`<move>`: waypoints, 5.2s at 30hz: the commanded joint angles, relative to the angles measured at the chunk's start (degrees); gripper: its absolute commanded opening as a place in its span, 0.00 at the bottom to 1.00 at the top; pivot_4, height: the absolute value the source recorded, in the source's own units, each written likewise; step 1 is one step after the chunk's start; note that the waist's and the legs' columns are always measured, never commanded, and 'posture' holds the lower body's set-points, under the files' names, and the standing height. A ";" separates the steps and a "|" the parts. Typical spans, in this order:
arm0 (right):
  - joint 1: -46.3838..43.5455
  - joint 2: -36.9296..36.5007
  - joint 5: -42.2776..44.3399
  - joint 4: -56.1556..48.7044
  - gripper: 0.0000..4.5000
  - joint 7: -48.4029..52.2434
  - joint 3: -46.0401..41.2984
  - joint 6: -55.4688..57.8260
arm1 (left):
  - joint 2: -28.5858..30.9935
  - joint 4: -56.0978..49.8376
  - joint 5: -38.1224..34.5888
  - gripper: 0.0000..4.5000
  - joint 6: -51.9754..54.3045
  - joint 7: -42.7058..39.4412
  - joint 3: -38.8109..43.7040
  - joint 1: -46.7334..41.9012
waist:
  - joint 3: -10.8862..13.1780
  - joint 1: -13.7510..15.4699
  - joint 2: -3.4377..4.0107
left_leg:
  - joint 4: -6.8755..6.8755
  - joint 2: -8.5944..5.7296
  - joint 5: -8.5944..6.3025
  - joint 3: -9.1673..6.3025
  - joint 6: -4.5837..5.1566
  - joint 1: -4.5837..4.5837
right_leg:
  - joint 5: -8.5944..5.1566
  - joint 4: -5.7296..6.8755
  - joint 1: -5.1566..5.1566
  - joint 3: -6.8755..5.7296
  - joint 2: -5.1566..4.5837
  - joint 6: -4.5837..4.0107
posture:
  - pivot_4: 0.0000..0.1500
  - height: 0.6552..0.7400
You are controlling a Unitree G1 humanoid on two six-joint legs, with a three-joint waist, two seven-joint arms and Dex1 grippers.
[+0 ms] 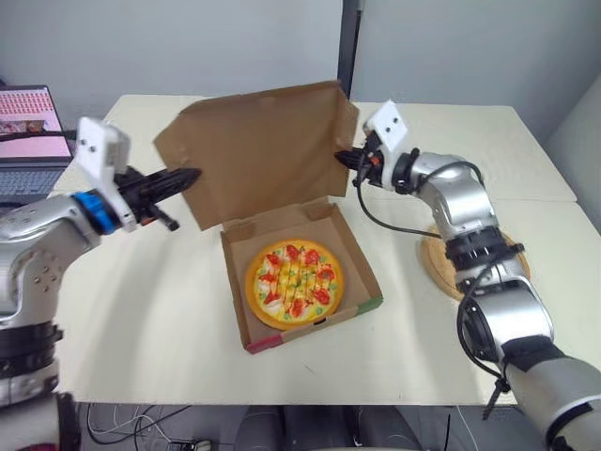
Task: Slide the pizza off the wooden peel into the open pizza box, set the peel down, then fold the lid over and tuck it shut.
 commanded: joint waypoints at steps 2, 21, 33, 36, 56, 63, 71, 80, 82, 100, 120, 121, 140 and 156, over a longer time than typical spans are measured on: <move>4.01 -1.21 1.31 -13.98 0.01 -4.08 -1.56 7.68 | -2.26 1.74 1.68 0.00 -1.44 -2.82 -3.71 -6.17 | -0.01 0.04 -0.01 | 0.05 -0.03 0.01 -0.01 -0.01 -0.18 | 0.01 0.02 -0.14 0.00 0.03 0.02 | 1.00 0.92; 29.86 -23.47 7.53 -36.75 0.74 4.76 -3.99 14.44 | -6.35 13.60 9.65 0.00 -12.06 -11.93 -6.40 -11.74 | -0.05 1.16 -0.07 | 0.15 -0.32 0.06 0.14 -0.04 -0.69 | 0.07 -0.03 -0.68 0.22 0.17 0.12 | 1.00 0.92; 42.78 -25.57 7.08 -45.89 0.01 10.51 5.16 8.16 | -9.53 19.50 10.71 0.00 -15.46 -17.25 -6.96 -15.71 | -0.07 1.17 -0.10 | 0.23 -0.30 0.08 0.10 -0.04 -0.69 | 0.08 0.03 -0.67 0.23 0.24 0.15 | 1.00 0.92; 44.10 -24.99 8.54 -50.23 0.01 10.09 5.83 10.96 | -10.02 20.72 11.23 0.00 -16.67 -18.91 -7.17 -16.07 | -0.07 1.19 -0.10 | 0.26 -0.30 0.09 0.10 -0.06 -0.69 | 0.08 0.03 -0.66 0.23 0.24 0.15 | 1.00 0.92; 40.67 -22.04 13.18 -51.22 0.35 1.33 -5.08 16.82 | -9.61 23.47 11.89 0.00 -20.28 -22.14 -5.48 -15.80 | -0.10 1.15 -0.15 | 0.30 -0.24 0.09 0.08 -0.07 -0.68 | 0.09 0.05 -0.65 0.21 0.31 0.15 | 1.00 0.92; 31.73 -12.69 18.76 -50.52 0.66 -8.83 -10.88 23.73 | -8.87 18.24 11.18 0.00 -18.00 -20.11 -4.34 -12.58 | -0.11 1.01 -0.15 | 0.31 -0.17 0.11 0.11 -0.10 -0.65 | 0.09 0.26 -0.69 0.23 0.33 0.14 | 1.00 0.92; 27.87 -10.51 20.91 -51.41 0.53 -12.83 -9.66 28.24 | -8.41 13.21 11.28 0.00 -12.61 -16.56 -4.63 -11.58 | -0.12 1.09 -0.16 | 0.33 -0.25 0.10 0.04 -0.09 -0.64 | 0.09 0.45 -0.71 0.23 0.31 0.14 | 1.00 0.92; 26.74 -9.97 22.09 -53.99 0.01 -16.29 -8.73 31.73 | -7.41 4.74 10.21 0.00 -4.52 -11.33 -4.25 -9.52 | -0.13 1.04 -0.15 | 0.33 -0.24 0.10 0.02 -0.09 -0.63 | 0.09 0.49 -0.71 0.23 0.31 0.14 | 1.00 0.92; 26.45 -9.66 22.21 -54.24 0.01 -16.77 -8.41 31.93 | -7.50 4.14 9.42 0.00 -3.79 -10.84 -3.64 -9.20 | -0.13 1.05 -0.15 | 0.33 -0.25 0.10 0.00 -0.09 -0.63 | 0.09 0.51 -0.71 0.23 0.31 0.14 | 1.00 0.92; 26.31 -10.13 22.83 -53.35 0.00 -17.01 -8.18 30.94 | -3.10 13.25 10.47 0.40 -9.68 -15.86 -0.79 -8.18 | -0.13 1.01 -0.15 | 0.32 -0.23 0.10 0.05 -0.09 -0.62 | 0.09 0.49 -0.74 0.21 0.32 0.14 | 1.00 0.92; 26.26 -10.74 22.90 -53.77 0.00 -17.26 -7.52 31.03 | -3.15 7.31 12.22 0.01 -9.30 -13.38 -2.93 -5.26 | -0.13 0.91 -0.15 | 0.32 -0.19 0.10 0.06 -0.08 -0.62 | 0.09 0.50 -0.75 0.22 0.33 0.14 | 1.00 0.92; 26.20 -11.02 22.53 -53.80 0.00 -17.39 -7.27 30.93 | -2.77 5.55 12.36 0.01 -8.14 -12.45 -3.13 -4.74 | -0.13 0.90 -0.15 | 0.32 -0.18 0.10 0.07 -0.09 -0.61 | 0.09 0.49 -0.75 0.21 0.33 0.14 | 1.00 0.92; 23.52 5.59 25.92 -64.36 0.00 -33.23 -7.20 51.73 | -9.17 -13.41 2.96 0.01 15.67 2.97 -0.67 -5.30 | -0.15 0.91 -0.17 | 0.32 -0.18 0.11 0.03 -0.10 -0.60 | 0.09 0.57 -0.75 0.23 0.34 0.14 | 1.00 0.92; 29.22 16.96 27.01 -69.22 0.00 -36.39 -5.99 55.74 | -9.82 -20.33 -2.53 0.01 17.82 4.40 6.39 3.98 | -0.29 -0.15 -0.26 | 0.22 -0.13 0.15 0.00 -0.18 -0.53 | 0.09 0.65 -0.79 0.21 0.34 0.14 | 1.00 0.92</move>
